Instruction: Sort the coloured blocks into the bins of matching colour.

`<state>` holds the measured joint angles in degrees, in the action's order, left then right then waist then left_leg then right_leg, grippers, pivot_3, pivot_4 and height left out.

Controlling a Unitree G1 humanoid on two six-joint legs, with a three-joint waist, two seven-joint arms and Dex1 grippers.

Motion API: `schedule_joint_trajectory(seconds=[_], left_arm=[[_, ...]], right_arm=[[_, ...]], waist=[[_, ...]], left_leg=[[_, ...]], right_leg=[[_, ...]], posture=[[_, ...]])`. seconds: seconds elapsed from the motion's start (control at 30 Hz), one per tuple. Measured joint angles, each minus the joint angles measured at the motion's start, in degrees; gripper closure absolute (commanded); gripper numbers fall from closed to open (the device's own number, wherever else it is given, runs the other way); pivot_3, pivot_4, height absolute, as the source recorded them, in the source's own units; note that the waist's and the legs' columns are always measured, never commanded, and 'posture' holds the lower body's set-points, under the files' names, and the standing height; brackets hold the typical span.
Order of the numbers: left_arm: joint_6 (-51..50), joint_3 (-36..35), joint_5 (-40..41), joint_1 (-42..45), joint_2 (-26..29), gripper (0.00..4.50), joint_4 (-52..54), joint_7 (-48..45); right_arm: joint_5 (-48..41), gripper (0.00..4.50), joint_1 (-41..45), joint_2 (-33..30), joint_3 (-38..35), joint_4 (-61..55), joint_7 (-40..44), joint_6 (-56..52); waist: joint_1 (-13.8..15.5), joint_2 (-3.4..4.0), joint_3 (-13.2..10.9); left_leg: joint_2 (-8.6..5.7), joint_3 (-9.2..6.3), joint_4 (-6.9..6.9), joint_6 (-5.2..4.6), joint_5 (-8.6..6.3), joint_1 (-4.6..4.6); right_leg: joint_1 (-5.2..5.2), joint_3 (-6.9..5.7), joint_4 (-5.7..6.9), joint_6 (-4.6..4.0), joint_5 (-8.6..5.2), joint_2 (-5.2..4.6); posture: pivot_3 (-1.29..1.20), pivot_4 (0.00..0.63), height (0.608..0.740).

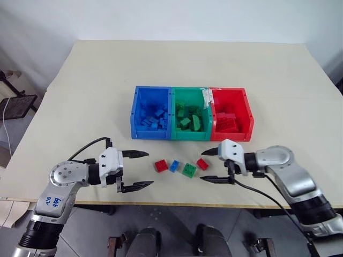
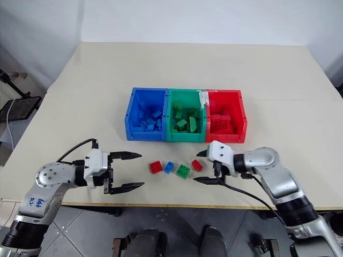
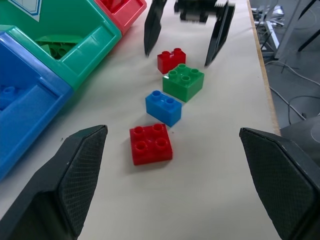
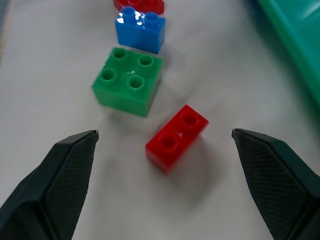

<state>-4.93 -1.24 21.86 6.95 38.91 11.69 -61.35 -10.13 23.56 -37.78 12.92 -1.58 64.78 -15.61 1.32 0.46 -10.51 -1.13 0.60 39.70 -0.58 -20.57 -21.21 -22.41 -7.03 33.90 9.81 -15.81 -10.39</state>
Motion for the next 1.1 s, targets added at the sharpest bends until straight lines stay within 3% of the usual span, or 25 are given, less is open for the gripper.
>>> schedule_joint_trajectory(seconds=[0.03,0.4,0.47,0.77,0.9,1.1], left_arm=[[-0.1,0.0,0.0,-0.2,0.1,0.0,0.5,0.2],[-0.7,-0.8,0.0,-0.7,1.2,0.0,1.9,1.8],[-0.8,-0.8,0.0,-0.4,1.2,0.0,1.8,1.8],[-1.4,-0.7,0.4,3.1,-0.4,0.0,1.4,3.0],[-1.4,-0.6,0.4,3.2,-0.5,0.0,0.9,3.0],[-1.3,-0.5,0.3,3.6,-0.6,0.0,0.9,3.1]], right_arm=[[0.0,0.51,0.1,0.4,0.0,0.4,-0.4,0.6],[0.0,4.15,-0.5,-1.1,-0.1,0.8,0.4,3.1],[-0.1,4.47,-0.6,-1.5,-0.5,0.7,0.1,3.0],[-6.2,4.47,-0.6,-3.3,-11.1,-2.4,-3.3,-3.4],[-7.2,3.59,-0.2,-3.2,-10.2,-3.3,-3.3,-7.3],[-7.9,1.6,2.9,0.2,-5.7,-8.0,-6.6,-17.8]], waist=[[0.0,0.0,0.0],[-0.1,0.0,0.0],[0.0,0.0,0.0],[-0.1,0.0,0.0],[-0.2,0.0,0.0],[-0.3,0.0,0.0]], left_leg=[[0.0,0.0,0.0,0.0,0.0,0.01],[0.0,0.01,0.0,0.0,0.0,0.03],[0.0,0.01,0.0,0.0,0.0,0.02],[0.02,0.02,-0.05,0.01,0.0,0.04],[0.03,0.04,-0.06,0.01,-0.01,0.03],[0.03,0.01,-0.06,0.01,-0.01,0.02]], right_leg=[[0.0,0.0,0.01,0.0,0.0,0.0],[0.01,0.01,0.02,0.0,0.0,0.01],[0.01,0.01,0.02,0.0,0.0,0.01],[-0.01,0.0,0.02,0.0,0.0,0.02],[-0.02,0.01,0.01,0.0,0.0,0.03],[-0.03,0.01,0.03,0.0,0.0,0.03]], posture=[[0.0,0.15,0.74],[0.0,0.15,0.74],[0.0,0.15,0.74],[0.0,0.15,0.74],[0.0,0.15,0.74],[0.0,0.15,0.74]])
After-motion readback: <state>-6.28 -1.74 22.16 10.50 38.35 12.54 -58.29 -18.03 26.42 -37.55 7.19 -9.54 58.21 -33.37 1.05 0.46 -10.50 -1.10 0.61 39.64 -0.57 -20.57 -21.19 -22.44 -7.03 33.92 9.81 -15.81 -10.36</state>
